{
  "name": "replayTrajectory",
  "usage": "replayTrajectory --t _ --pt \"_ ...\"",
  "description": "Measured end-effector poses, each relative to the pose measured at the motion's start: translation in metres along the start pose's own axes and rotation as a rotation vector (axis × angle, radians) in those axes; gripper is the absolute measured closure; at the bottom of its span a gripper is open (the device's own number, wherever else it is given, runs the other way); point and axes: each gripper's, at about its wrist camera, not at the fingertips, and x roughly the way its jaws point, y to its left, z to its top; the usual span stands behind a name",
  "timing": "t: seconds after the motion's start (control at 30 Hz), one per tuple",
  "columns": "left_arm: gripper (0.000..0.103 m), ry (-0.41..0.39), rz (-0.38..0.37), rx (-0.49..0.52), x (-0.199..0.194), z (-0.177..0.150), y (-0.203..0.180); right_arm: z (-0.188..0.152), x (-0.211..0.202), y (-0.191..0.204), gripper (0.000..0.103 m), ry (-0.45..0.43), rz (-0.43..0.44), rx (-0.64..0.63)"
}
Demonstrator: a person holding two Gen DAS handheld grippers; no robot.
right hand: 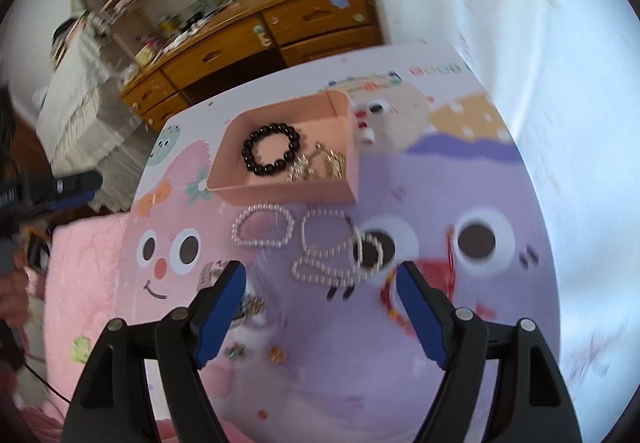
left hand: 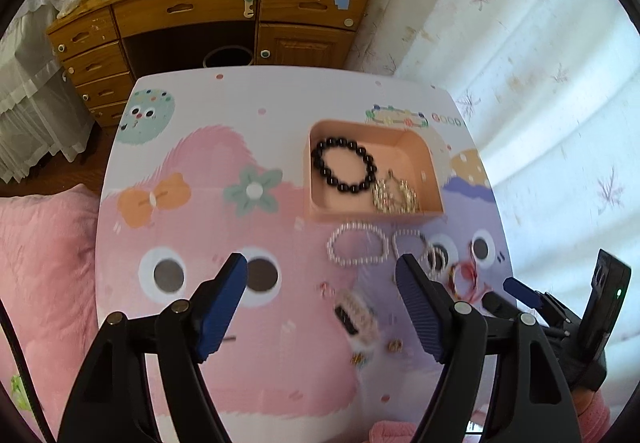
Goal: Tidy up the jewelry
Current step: 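Withdraw both tools from the box toward the remaining jewelry, then grasp blue flower brooch with left tool while right tool grasps red string bracelet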
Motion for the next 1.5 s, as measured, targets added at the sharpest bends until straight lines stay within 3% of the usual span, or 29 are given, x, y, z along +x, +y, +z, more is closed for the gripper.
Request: replayTrajectory --t 0.27,0.47,0.67,0.8,1.13,1.27,1.5 --pt "0.025 -0.008 0.023 0.080 -0.026 -0.055 -0.003 -0.051 -0.029 -0.013 0.024 -0.019 0.009 0.228" --pt "0.025 0.039 0.045 0.147 -0.031 -0.090 -0.005 -0.092 -0.043 -0.018 0.022 -0.016 -0.006 0.379" --pt "0.025 0.016 0.100 0.283 -0.032 -0.119 -0.016 -0.109 -0.047 -0.028 0.022 0.031 -0.030 0.439" --pt "0.018 0.046 0.142 0.304 -0.024 -0.128 -0.024 -0.103 -0.045 -0.040 0.021 0.046 -0.041 0.432" --pt "0.016 0.106 0.132 0.140 0.015 -0.136 -0.050 -0.051 -0.026 -0.067 0.021 0.108 -0.071 0.208" --pt "0.016 0.130 0.176 0.082 0.044 -0.140 -0.056 -0.039 -0.008 -0.068 0.021 0.126 -0.095 0.034" --pt "0.016 0.147 0.114 -0.060 0.091 -0.144 -0.059 -0.042 0.032 -0.064 0.021 0.065 -0.093 -0.325"
